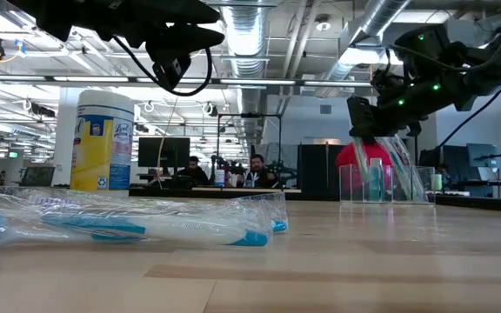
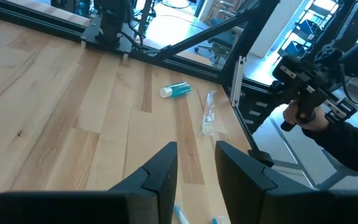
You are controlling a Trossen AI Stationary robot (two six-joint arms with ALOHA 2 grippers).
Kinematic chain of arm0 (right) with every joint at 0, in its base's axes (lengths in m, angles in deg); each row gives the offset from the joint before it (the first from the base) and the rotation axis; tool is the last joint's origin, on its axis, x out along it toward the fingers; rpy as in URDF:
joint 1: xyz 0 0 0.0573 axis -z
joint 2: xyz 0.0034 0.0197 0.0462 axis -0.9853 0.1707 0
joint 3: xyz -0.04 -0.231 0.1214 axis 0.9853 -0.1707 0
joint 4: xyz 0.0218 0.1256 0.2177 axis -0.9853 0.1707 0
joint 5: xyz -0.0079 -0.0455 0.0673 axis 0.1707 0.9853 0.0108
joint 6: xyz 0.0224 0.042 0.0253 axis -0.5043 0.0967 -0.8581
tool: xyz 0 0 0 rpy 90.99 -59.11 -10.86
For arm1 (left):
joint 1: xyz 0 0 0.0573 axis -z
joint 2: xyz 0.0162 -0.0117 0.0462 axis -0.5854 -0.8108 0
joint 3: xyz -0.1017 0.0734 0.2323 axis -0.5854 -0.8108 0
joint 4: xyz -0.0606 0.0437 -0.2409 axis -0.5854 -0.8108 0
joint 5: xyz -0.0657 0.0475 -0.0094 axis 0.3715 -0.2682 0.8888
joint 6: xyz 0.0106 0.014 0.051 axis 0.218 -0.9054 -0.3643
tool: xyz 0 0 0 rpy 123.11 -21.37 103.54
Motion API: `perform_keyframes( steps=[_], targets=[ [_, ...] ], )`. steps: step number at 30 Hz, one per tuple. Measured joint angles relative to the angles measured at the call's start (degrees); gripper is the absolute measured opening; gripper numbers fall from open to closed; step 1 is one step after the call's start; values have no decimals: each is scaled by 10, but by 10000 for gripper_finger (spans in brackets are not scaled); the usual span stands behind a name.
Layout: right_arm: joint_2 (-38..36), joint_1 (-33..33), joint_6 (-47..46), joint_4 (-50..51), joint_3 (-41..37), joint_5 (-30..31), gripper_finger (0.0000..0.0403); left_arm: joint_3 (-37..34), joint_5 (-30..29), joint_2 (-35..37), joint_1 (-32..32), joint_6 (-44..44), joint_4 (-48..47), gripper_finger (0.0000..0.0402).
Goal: Pick & Place toothbrushing station
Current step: Put the bottom green toothbrush into the left transparent organizer
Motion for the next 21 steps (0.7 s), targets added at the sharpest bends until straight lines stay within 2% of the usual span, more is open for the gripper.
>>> perform_keyframes(
  steps=[21],
  targets=[
    [-1, -5, 9, 4, 0, -14, 51, 0, 0, 0, 0, 0, 0, 104]
  ],
)
